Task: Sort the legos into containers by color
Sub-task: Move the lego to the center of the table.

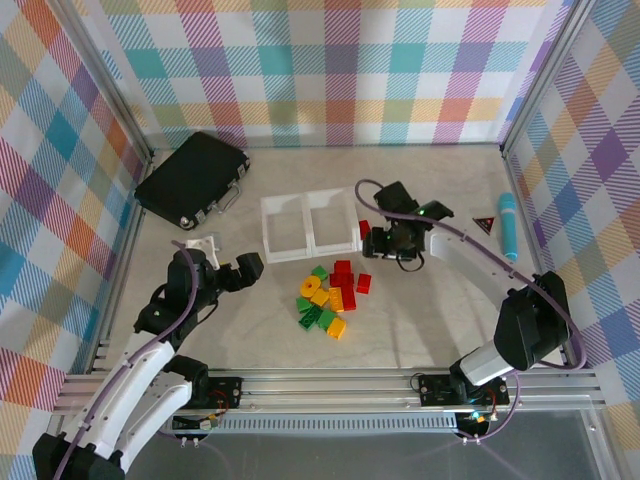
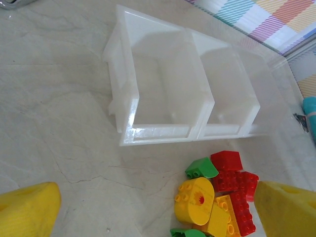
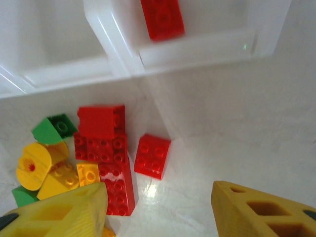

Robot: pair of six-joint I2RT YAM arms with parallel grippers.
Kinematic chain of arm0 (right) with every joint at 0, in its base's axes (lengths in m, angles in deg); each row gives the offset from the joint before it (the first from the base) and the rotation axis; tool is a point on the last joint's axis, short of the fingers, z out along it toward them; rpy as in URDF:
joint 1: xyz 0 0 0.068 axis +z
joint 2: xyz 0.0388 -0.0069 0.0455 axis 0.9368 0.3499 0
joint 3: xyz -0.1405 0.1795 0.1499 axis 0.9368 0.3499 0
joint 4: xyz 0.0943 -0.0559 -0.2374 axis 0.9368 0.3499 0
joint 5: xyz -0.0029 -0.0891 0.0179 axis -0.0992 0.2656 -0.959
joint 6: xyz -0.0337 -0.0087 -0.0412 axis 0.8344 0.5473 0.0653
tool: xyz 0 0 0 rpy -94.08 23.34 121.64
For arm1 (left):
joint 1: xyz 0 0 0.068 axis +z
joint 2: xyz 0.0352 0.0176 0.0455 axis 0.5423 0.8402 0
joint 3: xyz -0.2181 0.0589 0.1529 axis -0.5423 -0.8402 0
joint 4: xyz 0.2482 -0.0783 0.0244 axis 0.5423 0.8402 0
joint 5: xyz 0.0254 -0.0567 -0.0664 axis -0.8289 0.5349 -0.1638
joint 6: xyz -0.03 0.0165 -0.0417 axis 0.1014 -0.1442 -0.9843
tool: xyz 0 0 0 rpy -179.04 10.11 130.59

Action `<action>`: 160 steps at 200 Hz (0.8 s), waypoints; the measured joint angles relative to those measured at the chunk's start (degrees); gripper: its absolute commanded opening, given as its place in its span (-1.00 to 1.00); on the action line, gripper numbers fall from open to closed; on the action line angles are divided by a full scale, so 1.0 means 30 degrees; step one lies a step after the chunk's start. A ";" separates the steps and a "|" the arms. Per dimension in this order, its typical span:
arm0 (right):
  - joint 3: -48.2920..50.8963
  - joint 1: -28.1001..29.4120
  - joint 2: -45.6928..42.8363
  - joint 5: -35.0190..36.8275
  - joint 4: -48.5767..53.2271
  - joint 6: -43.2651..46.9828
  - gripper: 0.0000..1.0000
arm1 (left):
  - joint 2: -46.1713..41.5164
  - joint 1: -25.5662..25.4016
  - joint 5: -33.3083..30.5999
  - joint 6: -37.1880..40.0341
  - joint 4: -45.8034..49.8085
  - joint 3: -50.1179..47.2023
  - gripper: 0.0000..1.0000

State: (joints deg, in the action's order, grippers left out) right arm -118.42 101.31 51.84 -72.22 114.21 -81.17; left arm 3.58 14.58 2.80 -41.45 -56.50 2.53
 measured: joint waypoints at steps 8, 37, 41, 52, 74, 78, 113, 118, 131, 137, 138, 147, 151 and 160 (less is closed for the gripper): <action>0.0517 0.0248 0.0007 0.0066 -0.0146 -0.0444 0.22 | 0.0109 -0.0007 0.0015 0.0000 -0.0109 -0.0022 0.99; 0.1574 0.0896 0.0240 0.0335 -0.0656 -0.1588 0.21 | 0.0357 -0.0015 0.0219 -0.0073 -0.0415 -0.0109 0.99; 0.1588 0.0984 0.0372 0.0364 -0.0729 -0.1690 0.21 | 0.0379 -0.0015 0.0306 -0.0080 -0.0415 -0.0109 1.00; 0.1588 0.1195 0.0772 0.0510 -0.1049 -0.1953 0.18 | 0.0386 -0.0015 0.0503 -0.0138 -0.0408 -0.0109 0.99; 0.1654 0.1566 0.1719 0.0583 -0.1741 -0.2375 0.11 | 0.0350 -0.0029 0.0823 -0.0160 -0.0393 -0.0102 1.00; 0.1690 0.1596 0.1851 0.0568 -0.1858 -0.2455 0.10 | 0.0335 -0.0029 0.0867 -0.0153 -0.0393 -0.0102 0.99; 0.1727 0.1902 0.3045 0.0663 -0.2346 -0.3104 0.04 | -0.0153 -0.0029 0.1020 -0.0146 -0.0321 -0.0102 0.99; 0.1727 0.1931 0.3213 0.0729 -0.2346 -0.3184 0.03 | -0.0197 -0.0029 0.1035 -0.0138 -0.0321 -0.0102 0.99; 0.1719 0.1938 0.3599 0.0874 -0.2324 -0.3461 0.03 | -0.0284 -0.0029 0.1115 -0.0146 -0.0313 -0.0102 0.99; 0.1719 0.1945 0.3745 0.0947 -0.2324 -0.3570 0.03 | -0.0306 -0.0029 0.1144 -0.0146 -0.0306 -0.0102 0.99; 0.1719 0.1945 0.3774 0.0962 -0.2324 -0.3606 0.03 | -0.0306 -0.0029 0.1151 -0.0146 -0.0306 -0.0102 0.99; 0.1712 0.1953 0.3956 0.1064 -0.2331 -0.3716 0.03 | -0.0328 -0.0029 0.1151 -0.0138 -0.0291 -0.0102 0.99; 0.1712 0.1974 0.4036 0.1093 -0.2331 -0.3745 0.03 | -0.0342 -0.0029 0.1151 -0.0138 -0.0277 -0.0102 0.99; 0.1712 0.2047 0.4167 0.1188 -0.2346 -0.3876 0.03 | -0.0401 -0.0029 0.1151 -0.0138 -0.0270 -0.0102 0.99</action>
State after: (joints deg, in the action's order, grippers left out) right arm -113.28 107.45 64.34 -68.66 107.17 -92.79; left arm 2.38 14.49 6.25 -41.87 -57.31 2.22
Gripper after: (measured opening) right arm 0.516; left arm 0.997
